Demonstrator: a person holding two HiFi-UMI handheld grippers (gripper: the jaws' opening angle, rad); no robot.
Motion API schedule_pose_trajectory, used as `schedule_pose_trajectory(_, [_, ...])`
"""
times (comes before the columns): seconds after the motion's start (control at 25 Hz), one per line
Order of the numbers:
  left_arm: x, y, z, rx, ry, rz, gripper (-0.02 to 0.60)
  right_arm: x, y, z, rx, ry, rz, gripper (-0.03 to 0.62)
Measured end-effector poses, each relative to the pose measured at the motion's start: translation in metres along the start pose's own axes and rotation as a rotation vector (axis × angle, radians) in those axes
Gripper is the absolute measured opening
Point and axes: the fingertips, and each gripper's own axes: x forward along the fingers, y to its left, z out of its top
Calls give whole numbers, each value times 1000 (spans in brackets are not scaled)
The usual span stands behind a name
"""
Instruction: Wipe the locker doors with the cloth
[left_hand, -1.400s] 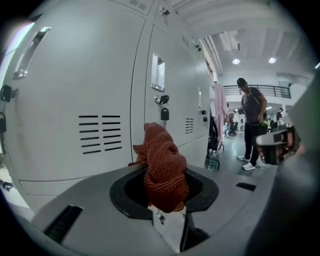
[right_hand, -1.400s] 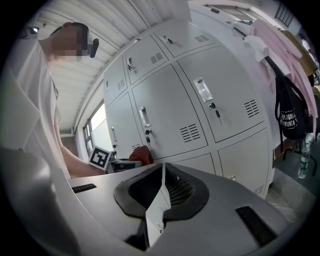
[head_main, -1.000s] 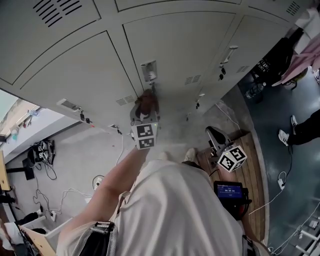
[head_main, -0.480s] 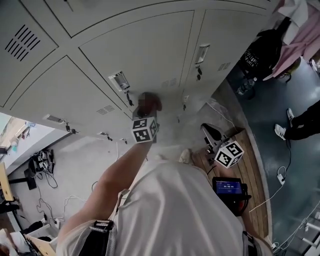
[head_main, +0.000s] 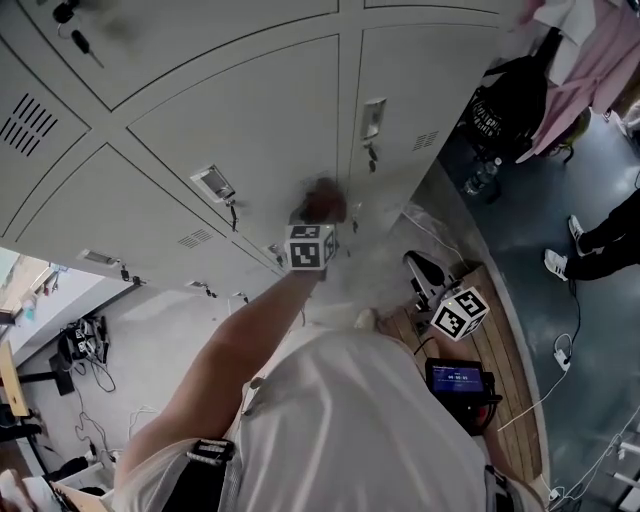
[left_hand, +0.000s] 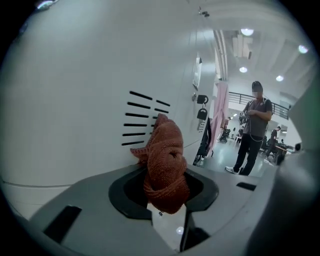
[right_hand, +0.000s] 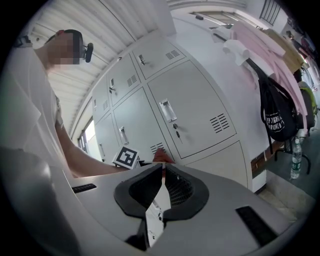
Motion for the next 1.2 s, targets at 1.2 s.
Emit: schedule_pose_trajectory(1.2, [-198,154,19,-158,-325,513,114,88,37,-18,-3,134,269,29])
